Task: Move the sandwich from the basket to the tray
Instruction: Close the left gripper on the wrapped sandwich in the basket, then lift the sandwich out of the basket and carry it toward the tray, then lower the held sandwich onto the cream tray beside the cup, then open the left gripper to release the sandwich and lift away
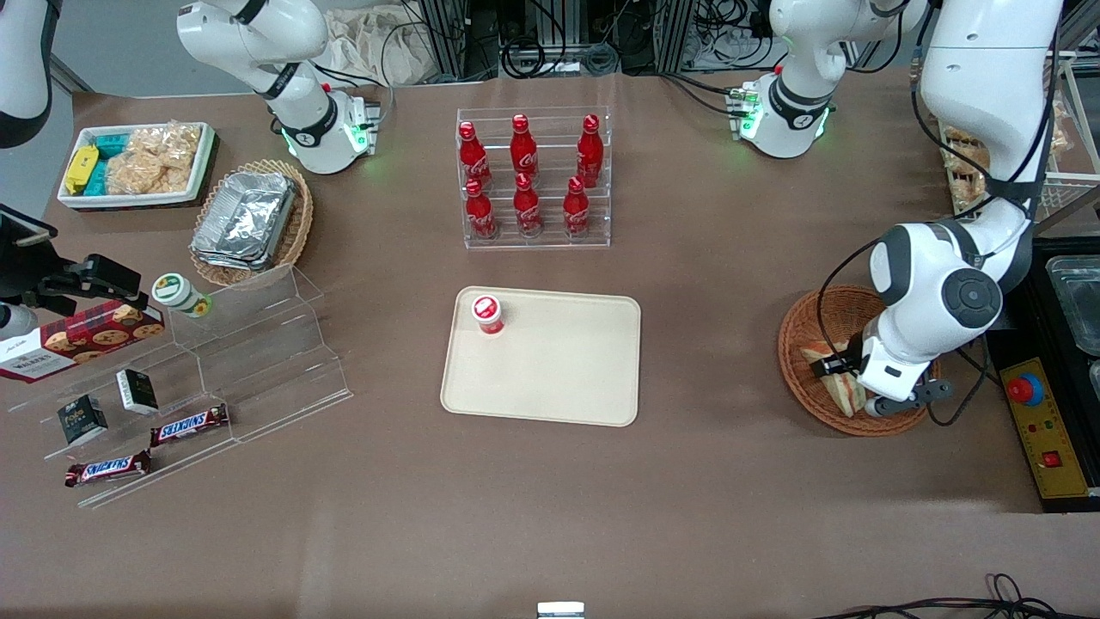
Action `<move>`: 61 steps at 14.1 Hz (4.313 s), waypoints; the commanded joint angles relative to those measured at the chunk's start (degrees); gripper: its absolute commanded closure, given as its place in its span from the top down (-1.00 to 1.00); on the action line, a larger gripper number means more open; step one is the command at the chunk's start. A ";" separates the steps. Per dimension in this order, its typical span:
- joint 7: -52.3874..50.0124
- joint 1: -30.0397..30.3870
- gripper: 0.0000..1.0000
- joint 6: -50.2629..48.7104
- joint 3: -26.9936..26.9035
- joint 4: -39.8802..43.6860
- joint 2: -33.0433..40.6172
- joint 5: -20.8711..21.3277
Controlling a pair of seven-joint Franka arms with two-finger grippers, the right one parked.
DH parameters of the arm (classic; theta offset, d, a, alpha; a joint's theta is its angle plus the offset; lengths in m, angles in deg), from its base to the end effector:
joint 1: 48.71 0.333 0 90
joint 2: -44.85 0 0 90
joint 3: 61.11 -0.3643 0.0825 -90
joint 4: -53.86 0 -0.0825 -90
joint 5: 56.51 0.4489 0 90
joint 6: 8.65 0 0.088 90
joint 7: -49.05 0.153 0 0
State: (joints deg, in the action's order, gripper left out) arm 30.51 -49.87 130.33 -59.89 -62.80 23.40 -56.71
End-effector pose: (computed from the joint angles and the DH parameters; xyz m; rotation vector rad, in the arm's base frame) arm 0.6609 -0.0276 0.2112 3.0969 0.4462 0.0206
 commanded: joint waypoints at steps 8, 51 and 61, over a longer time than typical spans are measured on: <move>-1.15 -1.48 -1.00 -18.69 0.28 8.18 12.21 0.12; -67.51 -1.40 1.00 -24.09 36.85 33.26 -10.48 31.32; -32.75 1.87 1.00 -31.92 21.24 27.81 8.25 10.78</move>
State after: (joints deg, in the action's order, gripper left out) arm -11.19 -46.36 100.48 -32.42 -32.80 26.93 -41.12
